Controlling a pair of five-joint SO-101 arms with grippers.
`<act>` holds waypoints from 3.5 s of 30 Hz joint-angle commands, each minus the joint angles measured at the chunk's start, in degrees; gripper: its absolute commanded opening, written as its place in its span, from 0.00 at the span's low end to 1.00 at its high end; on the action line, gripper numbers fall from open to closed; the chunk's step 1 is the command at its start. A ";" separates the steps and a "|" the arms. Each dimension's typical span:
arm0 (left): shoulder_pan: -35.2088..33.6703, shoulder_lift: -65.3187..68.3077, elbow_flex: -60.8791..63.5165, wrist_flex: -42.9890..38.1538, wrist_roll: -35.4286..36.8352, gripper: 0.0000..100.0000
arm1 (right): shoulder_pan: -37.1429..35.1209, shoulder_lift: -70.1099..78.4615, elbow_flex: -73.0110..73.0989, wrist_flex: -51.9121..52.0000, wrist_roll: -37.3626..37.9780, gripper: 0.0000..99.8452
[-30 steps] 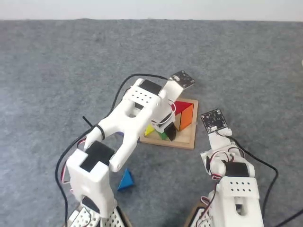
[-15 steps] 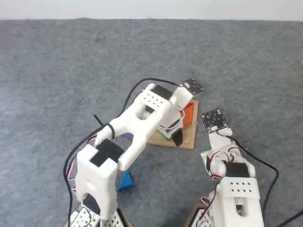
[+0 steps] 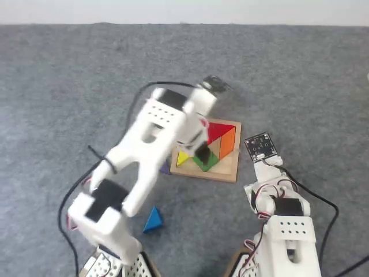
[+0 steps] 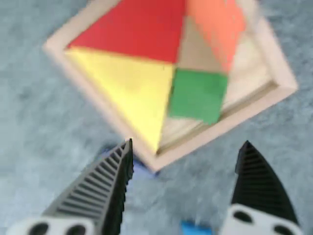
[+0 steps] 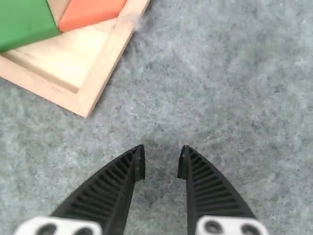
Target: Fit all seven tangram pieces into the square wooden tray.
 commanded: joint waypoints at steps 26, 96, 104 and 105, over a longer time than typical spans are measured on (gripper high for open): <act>-6.24 -32.79 56.92 -9.14 -33.67 0.30 | -1.63 -1.10 0.44 -1.19 -0.44 0.13; -4.04 -21.54 47.96 -32.97 -15.65 0.22 | -1.63 -1.10 0.53 -1.19 -0.35 0.14; -1.67 -27.69 49.71 -34.90 -13.71 0.22 | -1.63 -1.10 0.62 -1.19 -0.18 0.14; -1.67 -28.92 49.71 -34.81 -12.92 0.22 | -1.63 -1.10 0.62 -1.19 -0.18 0.14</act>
